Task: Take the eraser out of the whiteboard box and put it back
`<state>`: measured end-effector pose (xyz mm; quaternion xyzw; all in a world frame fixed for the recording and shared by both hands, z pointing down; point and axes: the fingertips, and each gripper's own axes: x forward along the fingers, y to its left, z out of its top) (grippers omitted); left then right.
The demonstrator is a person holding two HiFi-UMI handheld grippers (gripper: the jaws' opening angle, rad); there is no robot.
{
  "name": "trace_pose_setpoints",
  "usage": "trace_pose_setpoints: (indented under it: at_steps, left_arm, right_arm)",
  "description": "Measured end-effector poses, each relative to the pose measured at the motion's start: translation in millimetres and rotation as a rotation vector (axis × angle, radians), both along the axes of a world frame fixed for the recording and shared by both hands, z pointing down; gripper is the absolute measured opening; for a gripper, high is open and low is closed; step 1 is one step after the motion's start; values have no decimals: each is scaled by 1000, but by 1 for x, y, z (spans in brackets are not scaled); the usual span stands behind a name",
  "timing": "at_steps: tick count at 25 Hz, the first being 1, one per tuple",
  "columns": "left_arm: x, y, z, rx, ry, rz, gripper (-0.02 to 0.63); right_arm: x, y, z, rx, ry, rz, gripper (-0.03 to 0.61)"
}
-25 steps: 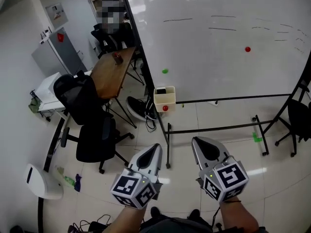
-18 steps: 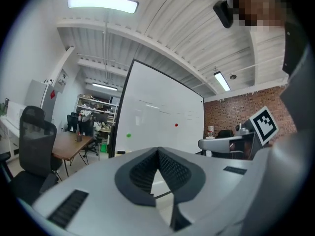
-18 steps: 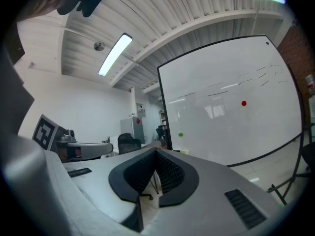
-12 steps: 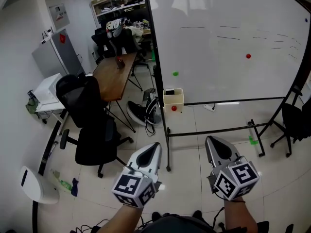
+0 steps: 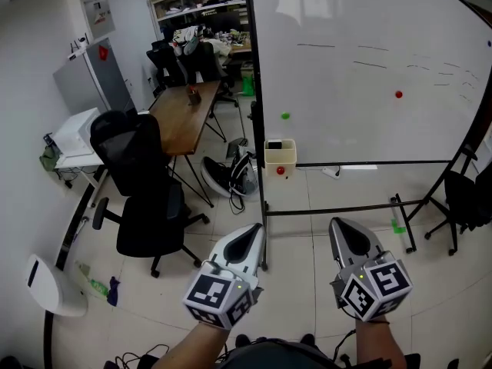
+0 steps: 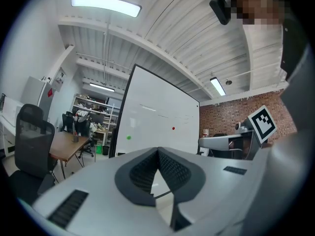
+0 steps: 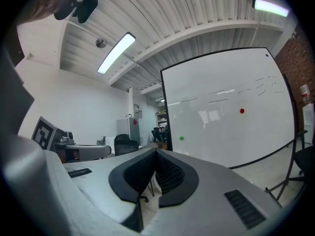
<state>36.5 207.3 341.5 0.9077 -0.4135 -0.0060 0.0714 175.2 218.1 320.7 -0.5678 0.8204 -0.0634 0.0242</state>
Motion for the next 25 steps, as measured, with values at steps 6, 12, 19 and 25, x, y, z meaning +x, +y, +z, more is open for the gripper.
trace_pose_setpoints:
  at_steps: [6, 12, 19, 25]
  left_arm:
    - [-5, -2, 3, -20, 17, -15, 26]
    - [-10, -2, 5, -19, 10, -25, 26]
    - [-13, 3, 7, -23, 11, -29, 26]
    - [-14, 7, 1, -13, 20, -33, 26]
  right_arm:
    - [5, 1, -6, 16, -4, 2, 23]
    - [2, 4, -7, 22, -4, 1, 23]
    - [-2, 7, -6, 20, 0, -5, 23]
    - [-1, 11, -8, 20, 0, -1, 23]
